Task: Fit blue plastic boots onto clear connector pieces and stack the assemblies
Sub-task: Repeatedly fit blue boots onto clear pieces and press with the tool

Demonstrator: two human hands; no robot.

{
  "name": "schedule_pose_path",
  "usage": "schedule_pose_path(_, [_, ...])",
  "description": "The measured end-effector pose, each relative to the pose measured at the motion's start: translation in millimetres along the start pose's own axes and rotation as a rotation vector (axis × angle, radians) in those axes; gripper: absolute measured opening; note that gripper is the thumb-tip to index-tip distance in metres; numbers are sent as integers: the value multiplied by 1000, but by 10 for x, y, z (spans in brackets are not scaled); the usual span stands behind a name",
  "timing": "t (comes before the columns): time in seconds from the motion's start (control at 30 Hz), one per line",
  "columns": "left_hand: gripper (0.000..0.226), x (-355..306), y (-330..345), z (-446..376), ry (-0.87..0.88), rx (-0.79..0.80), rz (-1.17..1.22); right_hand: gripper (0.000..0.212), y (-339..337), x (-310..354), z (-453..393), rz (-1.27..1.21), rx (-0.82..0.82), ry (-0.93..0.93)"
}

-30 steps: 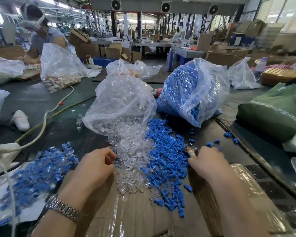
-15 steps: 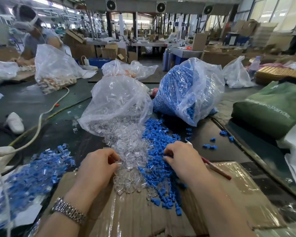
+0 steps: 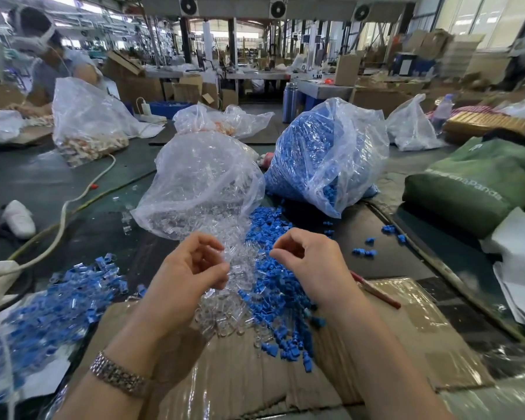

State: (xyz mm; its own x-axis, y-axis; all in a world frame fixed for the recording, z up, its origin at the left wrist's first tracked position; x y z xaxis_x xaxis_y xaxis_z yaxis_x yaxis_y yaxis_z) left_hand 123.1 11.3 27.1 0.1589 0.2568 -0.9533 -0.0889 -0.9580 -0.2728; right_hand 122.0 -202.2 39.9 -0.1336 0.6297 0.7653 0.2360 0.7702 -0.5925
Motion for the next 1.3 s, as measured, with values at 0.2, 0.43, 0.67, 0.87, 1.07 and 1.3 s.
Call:
schedule_pose_path(0.2, [21, 76, 168, 43, -135, 65, 413, 11, 104, 160, 57, -312, 120, -46])
schedule_pose_path(0.43, [32, 143, 223, 33, -242, 83, 646, 13, 81, 408, 130, -331, 100, -215])
schedule_pose_path(0.67, [19, 265, 296, 51, -388, 55, 767, 12, 46, 597, 215, -240, 36, -392])
schedule_pose_path(0.87, [26, 215, 425, 77, -369, 135, 753, 20, 101, 698, 268, -102, 36, -508])
schedule_pose_path(1.07, [25, 104, 462, 97, -293, 210, 720, 5, 134, 647, 256, -91, 81, -430])
schedule_pose_path(1.3, [29, -11, 310, 130, -146, 178, 458, 2, 139, 667, 271, 12, 114, -428])
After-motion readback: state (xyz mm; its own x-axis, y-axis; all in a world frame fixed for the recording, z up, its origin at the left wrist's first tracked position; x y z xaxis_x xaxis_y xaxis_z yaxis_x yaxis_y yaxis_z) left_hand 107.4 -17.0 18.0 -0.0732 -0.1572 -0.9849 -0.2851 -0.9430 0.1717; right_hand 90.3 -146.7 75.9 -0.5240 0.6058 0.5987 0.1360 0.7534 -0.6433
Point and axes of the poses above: each hand's wrist, its own z-axis away from the middle knuckle, its own y-axis out of the palm, x = y × z, the point moved 10 cm from there along -z, towards the middle knuckle, and after that the axes turned 2 degrees about -x, right-handed, at the moved point
